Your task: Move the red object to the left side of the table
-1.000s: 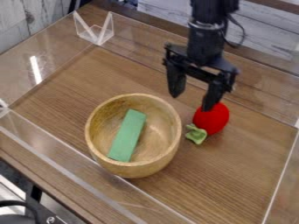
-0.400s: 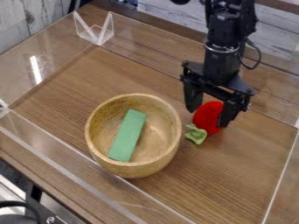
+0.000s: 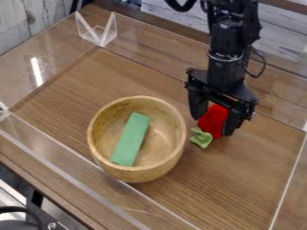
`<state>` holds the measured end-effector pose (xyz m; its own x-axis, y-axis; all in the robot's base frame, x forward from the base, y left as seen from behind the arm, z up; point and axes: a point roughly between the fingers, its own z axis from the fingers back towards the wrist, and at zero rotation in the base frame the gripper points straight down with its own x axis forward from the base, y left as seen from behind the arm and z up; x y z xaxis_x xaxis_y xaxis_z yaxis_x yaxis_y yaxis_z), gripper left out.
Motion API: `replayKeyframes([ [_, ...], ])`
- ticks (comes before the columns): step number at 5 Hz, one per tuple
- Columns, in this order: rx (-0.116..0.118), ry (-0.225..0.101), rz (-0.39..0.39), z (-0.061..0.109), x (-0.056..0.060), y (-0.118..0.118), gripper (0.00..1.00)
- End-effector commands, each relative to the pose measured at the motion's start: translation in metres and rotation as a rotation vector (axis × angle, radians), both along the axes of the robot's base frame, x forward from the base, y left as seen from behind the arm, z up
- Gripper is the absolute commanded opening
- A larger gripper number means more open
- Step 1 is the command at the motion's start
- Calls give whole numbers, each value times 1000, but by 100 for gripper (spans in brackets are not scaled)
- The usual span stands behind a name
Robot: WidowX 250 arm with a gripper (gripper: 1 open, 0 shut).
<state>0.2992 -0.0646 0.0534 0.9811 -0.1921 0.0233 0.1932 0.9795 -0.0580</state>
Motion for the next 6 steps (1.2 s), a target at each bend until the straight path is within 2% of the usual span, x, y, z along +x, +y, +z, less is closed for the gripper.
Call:
replayKeyframes([
  [1, -15, -98, -2, 24, 8, 3, 100],
  [4, -33, -137, 12, 30, 10, 8, 100],
  [6, -35, -132, 20, 24, 11, 11, 100],
])
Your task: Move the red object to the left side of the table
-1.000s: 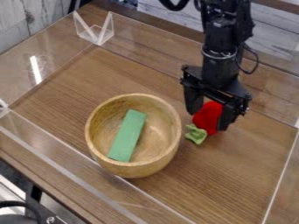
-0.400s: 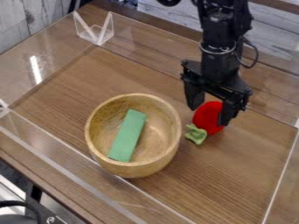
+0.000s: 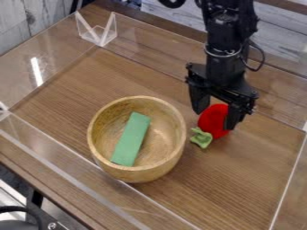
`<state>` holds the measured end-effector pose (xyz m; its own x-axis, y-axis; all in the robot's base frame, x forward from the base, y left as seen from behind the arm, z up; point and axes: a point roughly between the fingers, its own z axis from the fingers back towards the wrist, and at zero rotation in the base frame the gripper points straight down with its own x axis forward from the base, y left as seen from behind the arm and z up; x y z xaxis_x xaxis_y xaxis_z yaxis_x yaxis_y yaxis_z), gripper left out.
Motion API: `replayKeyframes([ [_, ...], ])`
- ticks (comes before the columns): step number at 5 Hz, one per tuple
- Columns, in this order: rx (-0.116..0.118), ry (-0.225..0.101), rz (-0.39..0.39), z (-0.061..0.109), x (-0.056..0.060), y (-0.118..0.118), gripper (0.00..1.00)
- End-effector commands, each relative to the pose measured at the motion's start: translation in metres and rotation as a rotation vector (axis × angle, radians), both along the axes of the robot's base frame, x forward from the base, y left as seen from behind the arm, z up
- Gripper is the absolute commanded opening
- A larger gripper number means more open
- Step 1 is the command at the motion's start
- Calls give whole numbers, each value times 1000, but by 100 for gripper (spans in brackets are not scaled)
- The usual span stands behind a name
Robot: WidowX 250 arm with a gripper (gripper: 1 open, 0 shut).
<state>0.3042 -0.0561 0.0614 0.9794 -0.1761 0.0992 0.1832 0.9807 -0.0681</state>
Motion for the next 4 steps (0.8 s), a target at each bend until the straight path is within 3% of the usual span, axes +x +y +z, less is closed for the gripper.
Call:
replayKeyframes([
  [1, -10, -56, 8, 14, 6, 3, 100],
  [4, -16, -60, 17, 13, 5, 4, 100],
])
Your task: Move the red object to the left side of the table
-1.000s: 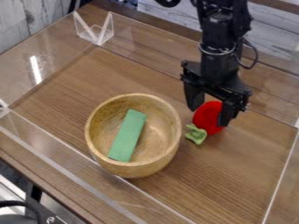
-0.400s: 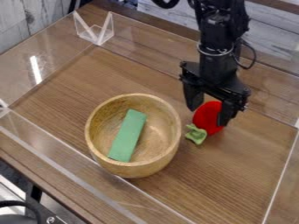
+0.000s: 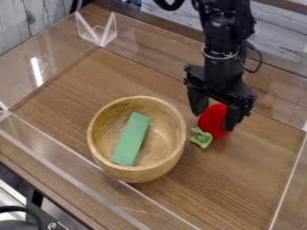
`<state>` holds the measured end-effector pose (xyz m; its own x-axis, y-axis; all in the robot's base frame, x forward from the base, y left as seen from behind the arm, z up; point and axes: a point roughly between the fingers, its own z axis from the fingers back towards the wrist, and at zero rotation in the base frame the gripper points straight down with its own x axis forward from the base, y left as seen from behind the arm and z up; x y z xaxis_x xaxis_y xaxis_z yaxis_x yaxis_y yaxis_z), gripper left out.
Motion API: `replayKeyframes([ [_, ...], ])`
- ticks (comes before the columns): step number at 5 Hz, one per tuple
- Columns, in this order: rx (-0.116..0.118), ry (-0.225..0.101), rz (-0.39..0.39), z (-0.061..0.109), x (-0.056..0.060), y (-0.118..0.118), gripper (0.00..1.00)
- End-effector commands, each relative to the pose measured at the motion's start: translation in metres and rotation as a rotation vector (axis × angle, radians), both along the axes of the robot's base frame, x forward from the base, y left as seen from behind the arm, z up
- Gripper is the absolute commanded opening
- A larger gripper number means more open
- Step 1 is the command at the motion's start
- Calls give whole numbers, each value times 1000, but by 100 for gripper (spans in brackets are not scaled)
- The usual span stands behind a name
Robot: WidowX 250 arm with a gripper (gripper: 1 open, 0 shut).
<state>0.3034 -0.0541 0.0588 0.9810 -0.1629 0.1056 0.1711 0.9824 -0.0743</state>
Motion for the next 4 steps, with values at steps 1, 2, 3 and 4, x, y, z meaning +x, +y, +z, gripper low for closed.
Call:
replayKeyframes([
  [1, -10, -55, 12, 16, 6, 3, 100],
  [2, -10, -52, 16, 13, 7, 3, 0],
  [3, -13, -63, 27, 25, 8, 8, 0],
  [4, -22, -84, 43, 42, 8, 13, 0],
])
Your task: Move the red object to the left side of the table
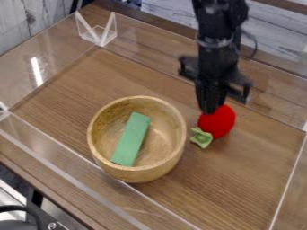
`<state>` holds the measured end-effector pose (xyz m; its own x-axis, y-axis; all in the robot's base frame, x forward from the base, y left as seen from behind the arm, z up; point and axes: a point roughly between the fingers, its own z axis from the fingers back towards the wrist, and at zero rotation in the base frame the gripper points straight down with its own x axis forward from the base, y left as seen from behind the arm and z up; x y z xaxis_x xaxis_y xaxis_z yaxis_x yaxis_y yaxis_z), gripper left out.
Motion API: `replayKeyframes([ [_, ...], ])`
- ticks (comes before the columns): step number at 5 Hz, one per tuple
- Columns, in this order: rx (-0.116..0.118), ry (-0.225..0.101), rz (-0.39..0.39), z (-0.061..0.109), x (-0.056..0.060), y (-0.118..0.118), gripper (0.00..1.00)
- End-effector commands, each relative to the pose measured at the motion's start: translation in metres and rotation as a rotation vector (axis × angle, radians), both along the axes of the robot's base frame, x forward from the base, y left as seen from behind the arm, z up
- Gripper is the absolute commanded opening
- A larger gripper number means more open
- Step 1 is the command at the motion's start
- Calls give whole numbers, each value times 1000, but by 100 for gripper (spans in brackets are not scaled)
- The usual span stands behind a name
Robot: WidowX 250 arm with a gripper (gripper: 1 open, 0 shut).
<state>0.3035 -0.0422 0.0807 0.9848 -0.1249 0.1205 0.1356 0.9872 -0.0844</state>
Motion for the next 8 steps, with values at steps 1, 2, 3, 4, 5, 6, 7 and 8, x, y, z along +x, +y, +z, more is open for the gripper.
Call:
replayKeyframes([
  [1, -13, -107, 43, 46, 11, 18, 0],
  [2, -11, -97, 14, 36, 12, 12, 100],
  [3, -14, -78, -15, 24, 10, 4, 100],
  [4, -10, -67, -28, 13, 10, -2, 100],
  [5, -8, -52, -37, 0, 10, -8, 100],
  [6, -5, -39, -42, -13, 12, -13, 100],
  [7, -2, -31, -43, -21, 13, -14, 0],
  [8, -4, -34, -41, -18, 14, -13, 0],
])
